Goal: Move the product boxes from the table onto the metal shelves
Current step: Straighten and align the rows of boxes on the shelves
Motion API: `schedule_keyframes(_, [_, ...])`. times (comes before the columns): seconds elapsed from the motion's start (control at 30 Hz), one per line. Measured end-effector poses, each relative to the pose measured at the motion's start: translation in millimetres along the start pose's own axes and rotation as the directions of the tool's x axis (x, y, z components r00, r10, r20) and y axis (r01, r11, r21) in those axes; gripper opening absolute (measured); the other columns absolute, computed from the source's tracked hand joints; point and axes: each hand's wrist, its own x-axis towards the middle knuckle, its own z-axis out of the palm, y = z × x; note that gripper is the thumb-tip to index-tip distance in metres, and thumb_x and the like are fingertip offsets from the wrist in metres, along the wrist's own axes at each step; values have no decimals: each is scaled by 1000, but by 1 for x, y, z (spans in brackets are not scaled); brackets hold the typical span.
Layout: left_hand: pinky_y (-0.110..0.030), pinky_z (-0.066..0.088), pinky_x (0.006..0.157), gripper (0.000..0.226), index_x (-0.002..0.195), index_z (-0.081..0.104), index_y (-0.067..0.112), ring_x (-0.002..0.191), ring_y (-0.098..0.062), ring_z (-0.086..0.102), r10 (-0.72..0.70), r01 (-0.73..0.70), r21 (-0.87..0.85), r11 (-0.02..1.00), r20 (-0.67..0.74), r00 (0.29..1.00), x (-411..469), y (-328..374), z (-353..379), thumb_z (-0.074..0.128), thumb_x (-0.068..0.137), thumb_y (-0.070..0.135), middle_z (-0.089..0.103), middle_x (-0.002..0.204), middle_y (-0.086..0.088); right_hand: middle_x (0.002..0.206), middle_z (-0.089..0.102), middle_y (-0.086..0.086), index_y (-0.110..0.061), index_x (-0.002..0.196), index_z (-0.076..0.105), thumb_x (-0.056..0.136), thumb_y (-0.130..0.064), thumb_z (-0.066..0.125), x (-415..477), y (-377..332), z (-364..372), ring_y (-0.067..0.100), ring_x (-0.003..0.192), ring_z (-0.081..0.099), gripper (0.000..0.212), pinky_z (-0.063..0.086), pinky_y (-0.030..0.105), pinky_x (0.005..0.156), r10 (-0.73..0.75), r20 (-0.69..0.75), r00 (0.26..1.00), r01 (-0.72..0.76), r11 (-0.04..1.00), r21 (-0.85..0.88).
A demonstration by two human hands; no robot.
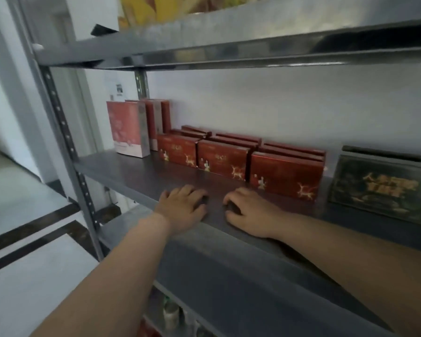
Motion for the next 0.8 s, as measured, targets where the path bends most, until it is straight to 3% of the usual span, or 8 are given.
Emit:
schedule_keyframes(0.2, [-52, 26, 112, 59, 139, 36, 45, 137, -25, 36, -119, 119, 5, 993, -16, 993, 26, -109, -10, 23, 85, 65, 37, 146, 6, 125, 48, 0, -29, 121, 54, 94, -46, 54, 103, -55, 25, 19, 118, 48, 32, 44, 40, 102, -69, -1, 998, 69, 998, 16])
schedule_keyframes(0.3, [-55, 21, 114, 48, 140, 32, 47, 140, -25, 31, -127, 127, 3, 992, 7, 992, 45, -163, -9, 30, 94, 58, 33, 151, 6, 124, 48, -1, -31, 119, 54, 93, -47, 52, 150, -82, 39, 18, 117, 48, 31, 44, 41, 102, -98, 8, 995, 98, 995, 15])
schedule_keyframes(0.47, [-62, 16, 113, 49, 143, 32, 46, 140, -28, 31, -125, 126, -7, 992, 69, 990, 83, -254, -19, 28, 96, 58, 32, 150, 4, 120, 49, -3, -33, 116, 55, 85, -55, 45, 222, -115, 55, 15, 113, 49, 39, 46, 39, 101, -57, -13, 998, 57, 998, 16])
schedule_keyframes(0.63, [-58, 23, 111, 48, 136, 36, 43, 135, -28, 36, -61, 63, -24, 998, 50, 997, 117, -331, -22, 30, 91, 59, 37, 145, 3, 120, 50, -3, -30, 118, 57, 94, -42, 55, 281, -141, 67, 13, 111, 48, 27, 45, 35, 100, 11, -28, 1000, -12, 1000, -17])
schedule_keyframes(0.8, [-56, 26, 110, 50, 141, 32, 40, 135, -29, 33, 61, -66, 55, 996, 83, 995, 147, -368, -24, 29, 95, 60, 31, 145, 4, 114, 51, -4, -30, 114, 57, 95, -45, 51, 317, -161, 76, 13, 103, 51, 25, 49, 37, 93, 70, -52, 996, -74, 995, -72])
